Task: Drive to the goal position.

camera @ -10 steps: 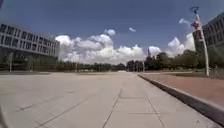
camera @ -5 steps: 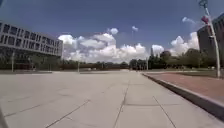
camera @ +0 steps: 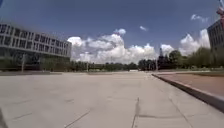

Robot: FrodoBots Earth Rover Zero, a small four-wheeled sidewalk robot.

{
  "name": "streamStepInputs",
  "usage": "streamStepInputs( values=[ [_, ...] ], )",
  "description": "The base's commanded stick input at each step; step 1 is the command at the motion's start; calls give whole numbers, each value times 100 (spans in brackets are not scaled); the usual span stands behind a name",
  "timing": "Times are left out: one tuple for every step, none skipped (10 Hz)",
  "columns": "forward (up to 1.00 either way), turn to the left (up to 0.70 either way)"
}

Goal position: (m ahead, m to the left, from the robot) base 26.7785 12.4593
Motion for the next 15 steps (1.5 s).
streamStepInputs(
  values=[
    [100,0],
    [100,0],
    [100,0],
    [100,0],
    [100,0],
    [100,0],
    [100,0],
    [100,0],
    [100,0],
    [100,0],
    [100,0],
    [100,0],
    [100,0],
    [100,0],
    [100,0]
  ],
)
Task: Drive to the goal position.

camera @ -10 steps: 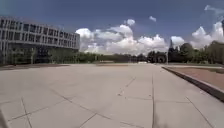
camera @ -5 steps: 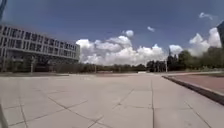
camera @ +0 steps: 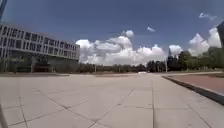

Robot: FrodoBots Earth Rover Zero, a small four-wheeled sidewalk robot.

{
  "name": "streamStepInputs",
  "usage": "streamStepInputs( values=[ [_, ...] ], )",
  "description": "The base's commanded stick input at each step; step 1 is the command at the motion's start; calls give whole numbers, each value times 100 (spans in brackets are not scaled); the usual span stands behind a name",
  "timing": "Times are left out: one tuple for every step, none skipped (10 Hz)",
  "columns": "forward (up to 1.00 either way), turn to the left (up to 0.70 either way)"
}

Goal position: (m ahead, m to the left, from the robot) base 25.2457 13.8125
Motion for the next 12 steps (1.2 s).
streamStepInputs(
  values=[
    [100,0],
    [100,0],
    [100,0],
    [100,0],
    [100,0],
    [100,0],
    [100,0],
    [100,0],
    [100,0],
    [100,0],
    [100,0],
    [100,0]
  ],
)
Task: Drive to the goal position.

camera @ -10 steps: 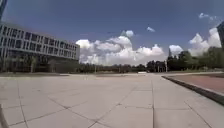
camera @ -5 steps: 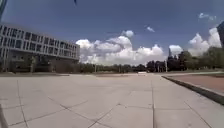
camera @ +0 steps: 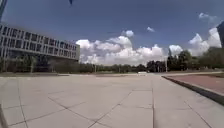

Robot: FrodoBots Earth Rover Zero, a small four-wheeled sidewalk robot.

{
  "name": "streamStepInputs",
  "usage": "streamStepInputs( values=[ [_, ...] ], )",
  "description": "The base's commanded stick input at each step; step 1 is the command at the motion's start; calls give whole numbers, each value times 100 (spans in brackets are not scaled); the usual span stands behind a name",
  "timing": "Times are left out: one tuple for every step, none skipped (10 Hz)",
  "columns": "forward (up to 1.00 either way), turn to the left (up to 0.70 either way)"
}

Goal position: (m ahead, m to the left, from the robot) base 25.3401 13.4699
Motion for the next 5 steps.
streamStepInputs(
  values=[
    [100,0],
    [100,0],
    [100,0],
    [100,0],
    [100,0]
  ],
)
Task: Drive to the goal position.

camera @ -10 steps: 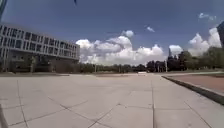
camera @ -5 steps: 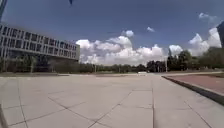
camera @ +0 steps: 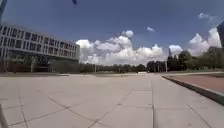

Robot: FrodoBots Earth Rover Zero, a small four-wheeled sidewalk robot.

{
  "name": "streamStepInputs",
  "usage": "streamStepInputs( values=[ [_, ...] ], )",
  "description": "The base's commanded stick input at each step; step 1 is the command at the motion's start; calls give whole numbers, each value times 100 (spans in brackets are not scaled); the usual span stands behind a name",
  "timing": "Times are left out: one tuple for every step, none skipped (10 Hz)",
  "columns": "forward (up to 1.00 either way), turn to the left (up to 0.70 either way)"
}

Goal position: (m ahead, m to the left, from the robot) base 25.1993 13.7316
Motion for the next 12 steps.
streamStepInputs(
  values=[
    [100,0],
    [100,0],
    [100,0],
    [100,26],
    [100,27],
    [100,27],
    [100,27],
    [100,27],
    [100,27],
    [100,27],
    [100,27],
    [100,27]
  ],
)
